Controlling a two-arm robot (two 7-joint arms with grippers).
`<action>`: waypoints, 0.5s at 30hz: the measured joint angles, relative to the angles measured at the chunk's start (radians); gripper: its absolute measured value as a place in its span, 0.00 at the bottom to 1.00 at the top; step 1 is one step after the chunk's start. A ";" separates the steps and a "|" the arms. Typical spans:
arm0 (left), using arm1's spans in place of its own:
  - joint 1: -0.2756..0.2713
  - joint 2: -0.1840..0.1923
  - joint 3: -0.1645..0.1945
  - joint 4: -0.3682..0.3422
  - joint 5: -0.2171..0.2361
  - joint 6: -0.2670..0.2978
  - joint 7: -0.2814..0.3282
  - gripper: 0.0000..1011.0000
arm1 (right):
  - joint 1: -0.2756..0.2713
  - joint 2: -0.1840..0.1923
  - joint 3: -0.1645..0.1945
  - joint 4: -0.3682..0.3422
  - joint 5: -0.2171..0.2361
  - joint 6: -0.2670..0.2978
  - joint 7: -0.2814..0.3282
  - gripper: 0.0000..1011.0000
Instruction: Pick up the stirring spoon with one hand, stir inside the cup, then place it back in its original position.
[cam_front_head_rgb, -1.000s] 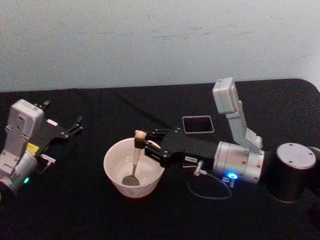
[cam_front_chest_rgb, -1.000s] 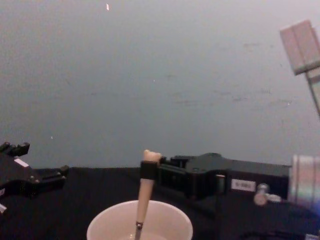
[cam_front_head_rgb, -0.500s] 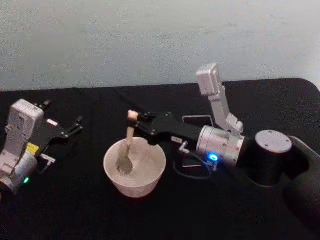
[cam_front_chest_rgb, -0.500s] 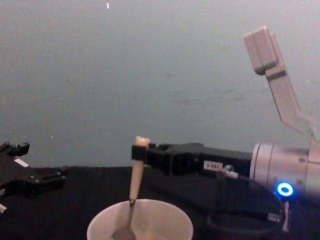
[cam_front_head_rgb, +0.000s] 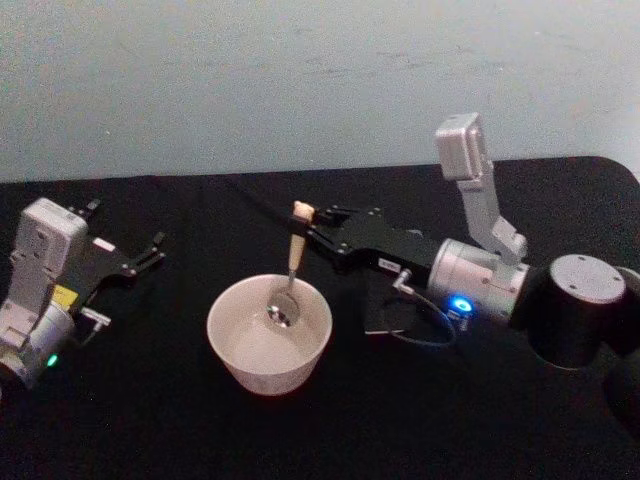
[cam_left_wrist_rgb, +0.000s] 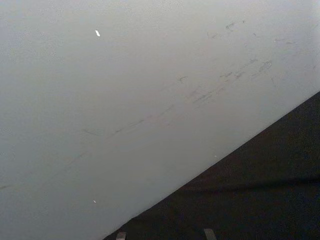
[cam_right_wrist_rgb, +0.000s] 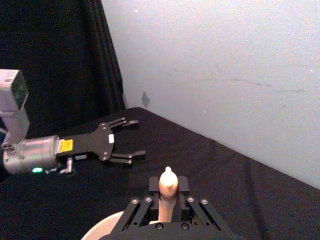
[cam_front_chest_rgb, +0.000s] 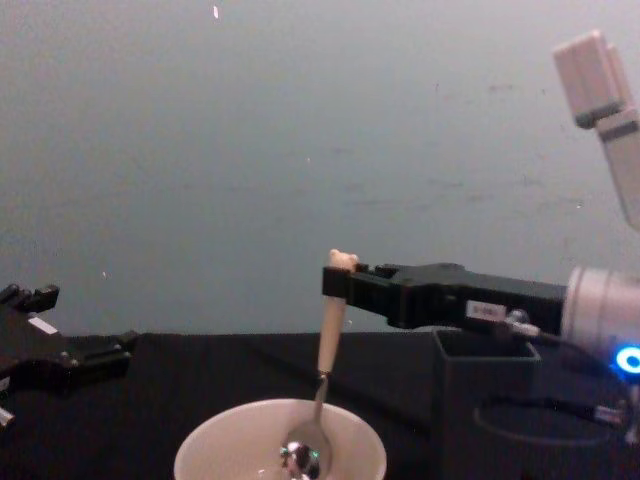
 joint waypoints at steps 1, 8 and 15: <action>0.000 0.000 0.000 0.000 0.000 0.000 0.000 0.99 | -0.005 0.008 0.002 -0.009 0.001 0.000 0.003 0.21; 0.000 0.000 0.000 0.000 0.000 0.000 0.000 0.99 | -0.056 0.073 0.011 -0.091 0.021 0.009 0.041 0.21; 0.000 0.000 0.000 0.000 0.000 0.000 0.000 0.99 | -0.090 0.110 -0.017 -0.150 0.025 0.012 0.074 0.21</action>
